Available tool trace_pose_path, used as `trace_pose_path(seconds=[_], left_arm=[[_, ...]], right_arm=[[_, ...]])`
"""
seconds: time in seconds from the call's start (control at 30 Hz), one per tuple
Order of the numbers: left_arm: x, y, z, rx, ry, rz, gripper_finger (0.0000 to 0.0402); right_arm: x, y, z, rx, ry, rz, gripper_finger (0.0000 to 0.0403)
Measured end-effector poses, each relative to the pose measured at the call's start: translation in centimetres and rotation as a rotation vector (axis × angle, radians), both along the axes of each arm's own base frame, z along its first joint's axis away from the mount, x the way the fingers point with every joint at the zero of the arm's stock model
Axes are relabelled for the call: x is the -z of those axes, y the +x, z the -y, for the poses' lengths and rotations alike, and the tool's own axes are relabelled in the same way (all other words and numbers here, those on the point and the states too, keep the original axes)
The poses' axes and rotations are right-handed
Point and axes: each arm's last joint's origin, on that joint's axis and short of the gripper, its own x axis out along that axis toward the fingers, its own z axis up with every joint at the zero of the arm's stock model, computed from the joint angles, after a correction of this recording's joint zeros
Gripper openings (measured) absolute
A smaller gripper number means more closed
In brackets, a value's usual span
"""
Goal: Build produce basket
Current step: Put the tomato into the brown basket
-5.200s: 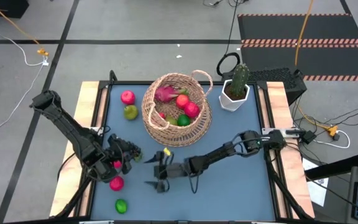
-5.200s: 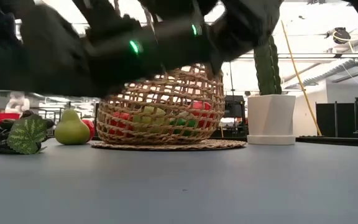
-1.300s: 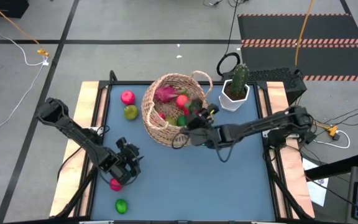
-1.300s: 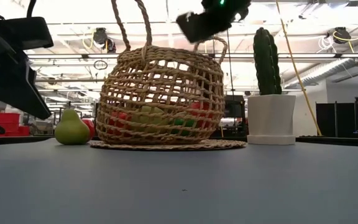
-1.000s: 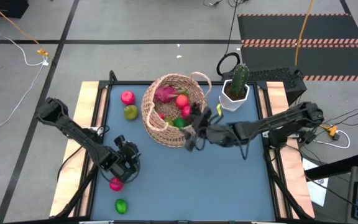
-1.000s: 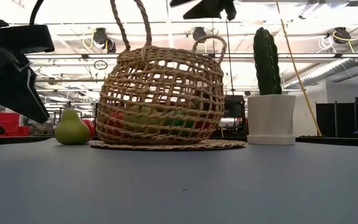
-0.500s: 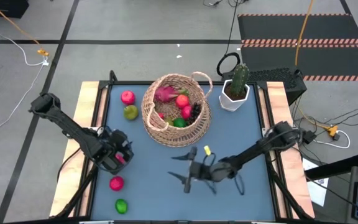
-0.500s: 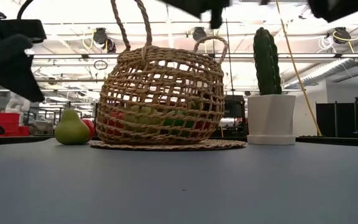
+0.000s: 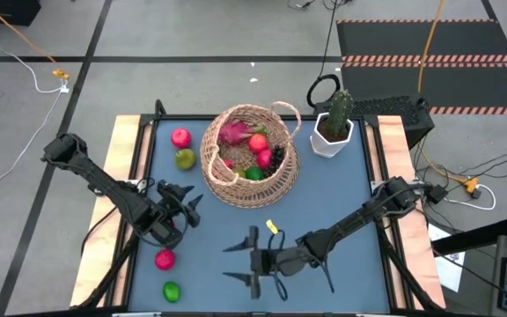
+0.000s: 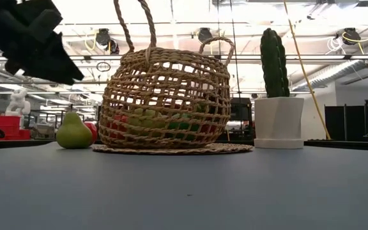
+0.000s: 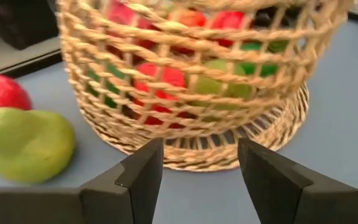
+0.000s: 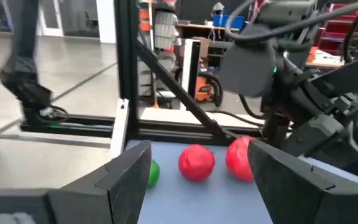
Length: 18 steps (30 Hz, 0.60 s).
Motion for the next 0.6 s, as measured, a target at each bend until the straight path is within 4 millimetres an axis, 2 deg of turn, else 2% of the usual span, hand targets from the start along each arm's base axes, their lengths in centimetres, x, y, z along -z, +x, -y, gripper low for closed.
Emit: trace_pose_path(seconds=[0.1, 0.27, 0.37, 0.47, 0.6], left_arm=[[0.1, 0.3, 0.2, 0.085, -0.006, -0.091, 0.0209], [0.4, 0.0, 0.5, 0.155, -0.111, -0.198, 0.0209], [0.4, -0.5, 0.8, 0.154, -0.143, -0.204, 0.0209], [0.5, -0.8, 0.8, 0.135, -0.141, -0.205, 0.0209], [0.8, -0.6, 0.6, 0.125, -0.104, -0.221, 0.0209]], right_arm=[[0.7, 1.0, -0.6, -0.006, -0.003, -0.009, 0.0260], [2.6, 2.9, -1.5, -0.003, 0.009, -0.024, 0.0260], [4.2, 3.8, -0.5, 0.022, -0.024, -0.063, 0.0260], [4.8, 4.6, 0.8, 0.000, 0.036, -0.081, 0.0260], [4.2, 5.5, 2.0, -0.207, 0.175, -0.044, 0.0260]])
